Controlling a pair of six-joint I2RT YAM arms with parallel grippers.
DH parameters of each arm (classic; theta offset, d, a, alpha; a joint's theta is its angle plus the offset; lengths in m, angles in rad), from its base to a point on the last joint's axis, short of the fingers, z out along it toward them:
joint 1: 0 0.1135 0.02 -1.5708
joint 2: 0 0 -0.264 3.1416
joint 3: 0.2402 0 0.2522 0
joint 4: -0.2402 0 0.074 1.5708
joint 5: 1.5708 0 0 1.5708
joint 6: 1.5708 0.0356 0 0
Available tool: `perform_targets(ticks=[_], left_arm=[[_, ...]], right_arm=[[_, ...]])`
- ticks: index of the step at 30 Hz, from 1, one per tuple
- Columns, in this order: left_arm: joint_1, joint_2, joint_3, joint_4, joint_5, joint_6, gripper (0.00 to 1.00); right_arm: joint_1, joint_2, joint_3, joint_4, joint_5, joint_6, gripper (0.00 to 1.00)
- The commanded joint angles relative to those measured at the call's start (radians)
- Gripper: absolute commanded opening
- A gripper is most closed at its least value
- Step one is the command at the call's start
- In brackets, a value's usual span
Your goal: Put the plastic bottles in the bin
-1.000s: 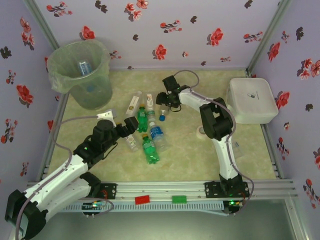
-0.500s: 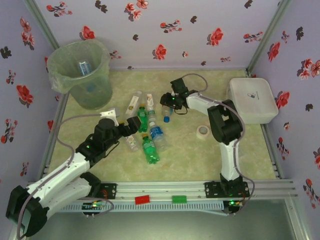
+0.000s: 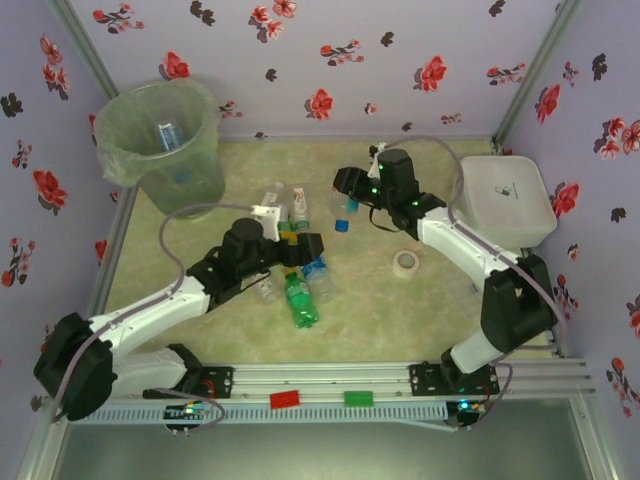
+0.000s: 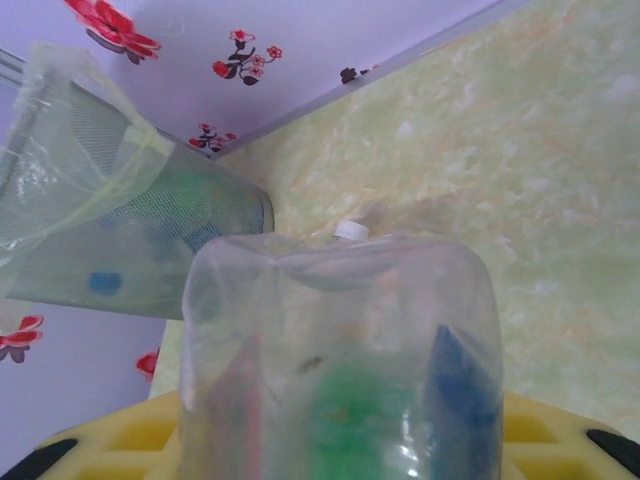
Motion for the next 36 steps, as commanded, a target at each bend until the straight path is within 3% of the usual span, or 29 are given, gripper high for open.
perform_targets(ticks=[1, 11, 25, 36], left_arm=[[-0.034, 0.059, 0.063, 0.054, 0.044, 0.059, 0.95], [-0.053, 0.217, 0.173, 0.057, 0.113, 0.057, 0.84], [-0.053, 0.302, 0.24, 0.068, 0.116, 0.067, 0.6], [-0.052, 0.306, 0.238, 0.082, 0.09, 0.059, 0.2]], right_arm=[[0.013, -0.053, -0.051, 0.045, 0.032, 0.034, 0.47], [0.04, -0.106, -0.072, 0.043, 0.049, 0.04, 0.46], [0.082, -0.155, -0.088, 0.042, 0.076, 0.045, 0.46], [0.093, -0.2, -0.111, 0.026, 0.101, 0.044, 0.5]])
